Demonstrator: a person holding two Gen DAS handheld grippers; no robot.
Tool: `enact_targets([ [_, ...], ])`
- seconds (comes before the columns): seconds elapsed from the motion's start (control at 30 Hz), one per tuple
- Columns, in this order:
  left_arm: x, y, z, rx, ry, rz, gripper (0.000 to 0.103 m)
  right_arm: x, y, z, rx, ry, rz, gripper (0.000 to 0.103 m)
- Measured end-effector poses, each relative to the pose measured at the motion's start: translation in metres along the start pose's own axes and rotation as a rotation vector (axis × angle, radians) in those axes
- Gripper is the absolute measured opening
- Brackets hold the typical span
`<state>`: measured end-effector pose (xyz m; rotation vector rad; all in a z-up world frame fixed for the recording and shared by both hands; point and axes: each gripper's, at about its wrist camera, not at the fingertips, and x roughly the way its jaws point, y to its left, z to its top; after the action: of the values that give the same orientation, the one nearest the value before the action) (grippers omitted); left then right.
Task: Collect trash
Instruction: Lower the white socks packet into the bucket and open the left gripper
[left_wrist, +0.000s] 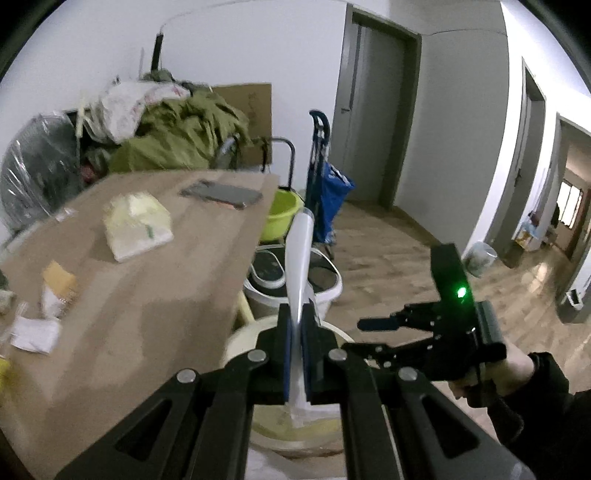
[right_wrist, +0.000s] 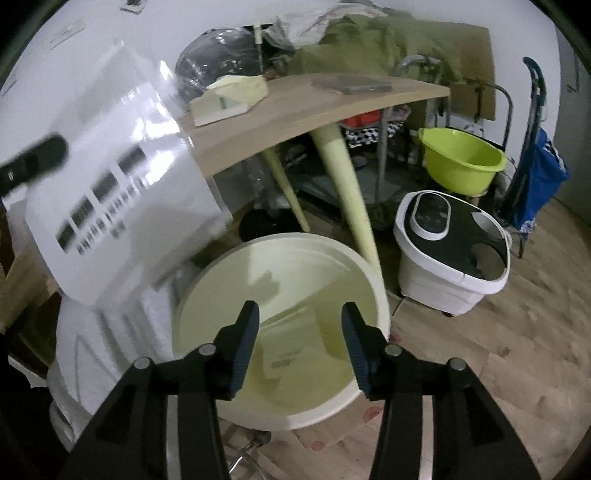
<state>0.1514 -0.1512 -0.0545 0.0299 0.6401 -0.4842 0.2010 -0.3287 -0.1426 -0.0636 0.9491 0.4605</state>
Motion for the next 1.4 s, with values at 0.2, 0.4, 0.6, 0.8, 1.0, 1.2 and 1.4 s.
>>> enact_targets([
  [0.2, 0.049, -0.005, -0.005, 0.002, 0.12, 0.008, 0.004, -0.009, -0.014, -0.004, 0.035, -0.015, -0.036, 0.046],
  [0.4, 0.072, 0.0, -0.012, -0.032, 0.2, 0.005, 0.016, -0.014, -0.019, -0.006, 0.051, -0.019, -0.054, 0.048],
  [0.6, 0.069, 0.01, -0.014, -0.076, 0.198, -0.024, 0.039, -0.014, -0.011, -0.002, 0.037, -0.024, -0.051, 0.049],
  [0.8, 0.053, 0.017, -0.013, -0.096, 0.167, -0.023, 0.04, -0.014, -0.004, 0.008, 0.016, -0.034, -0.047, 0.05],
  [1.0, 0.029, 0.034, -0.012, -0.133, 0.122, -0.026, 0.04, -0.018, 0.013, 0.024, -0.023, -0.061, -0.034, 0.052],
  [1.2, 0.007, 0.05, -0.014, -0.157, 0.093, -0.004, 0.04, -0.021, 0.036, 0.042, -0.064, -0.083, -0.018, 0.053],
  [1.4, -0.014, 0.072, -0.023, -0.212, 0.078, 0.036, 0.04, -0.02, 0.061, 0.06, -0.112, -0.098, -0.001, 0.053],
])
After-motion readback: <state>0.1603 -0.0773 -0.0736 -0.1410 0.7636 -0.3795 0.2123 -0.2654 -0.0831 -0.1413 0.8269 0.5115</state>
